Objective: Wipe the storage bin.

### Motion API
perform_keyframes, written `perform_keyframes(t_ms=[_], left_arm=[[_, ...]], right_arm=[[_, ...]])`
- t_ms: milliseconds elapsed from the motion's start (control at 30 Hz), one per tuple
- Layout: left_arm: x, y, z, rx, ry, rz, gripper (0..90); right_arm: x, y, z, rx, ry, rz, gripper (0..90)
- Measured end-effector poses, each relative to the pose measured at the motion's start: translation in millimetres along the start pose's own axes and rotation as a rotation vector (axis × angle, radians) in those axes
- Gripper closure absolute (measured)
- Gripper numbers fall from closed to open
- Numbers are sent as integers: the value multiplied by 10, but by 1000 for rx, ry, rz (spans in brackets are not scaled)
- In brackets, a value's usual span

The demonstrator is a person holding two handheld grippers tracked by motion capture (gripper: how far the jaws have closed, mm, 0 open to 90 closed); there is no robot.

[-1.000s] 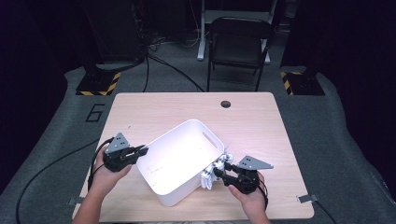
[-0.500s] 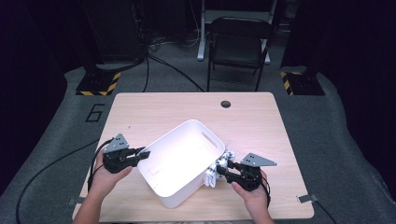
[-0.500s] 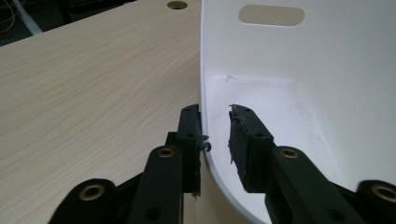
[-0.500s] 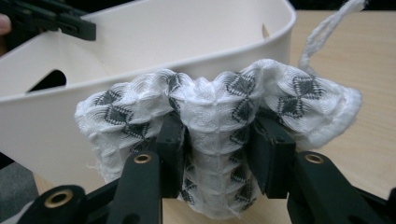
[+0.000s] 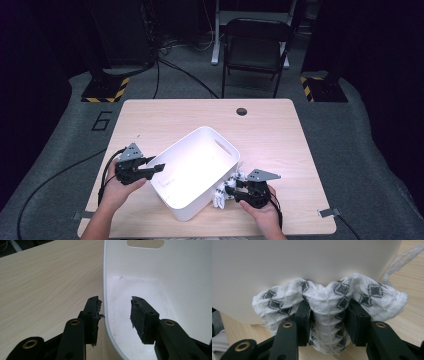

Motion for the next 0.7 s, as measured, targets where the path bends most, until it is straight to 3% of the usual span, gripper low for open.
perform_keyframes(t_ms=[200, 267, 433, 533, 700], left_arm=[[5, 7, 1, 7, 6, -34, 578], [24, 11, -1, 14, -9, -44, 612], [71, 9, -2, 21, -45, -65, 587], [84, 8, -2, 20, -52, -68, 574], [118, 4, -2, 5, -69, -77, 557]], right_arm=[[10, -28, -31, -14, 6, 0, 581], [23, -31, -38, -15, 6, -1, 580], [64, -16, -35, -10, 3, -4, 575], [104, 29, 2, 10, -3, -30, 575], [115, 219, 163, 101, 2, -49, 575]])
Point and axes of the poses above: each handheld gripper's, and its own axes: z roughly backward along the jaws, y roughly out of its top, x roughly to its right, the point moved 9 cm from there along -z, roughly forward along the jaws, and after that the axes turned 4 degrees about -z, right-handed, at the moved point
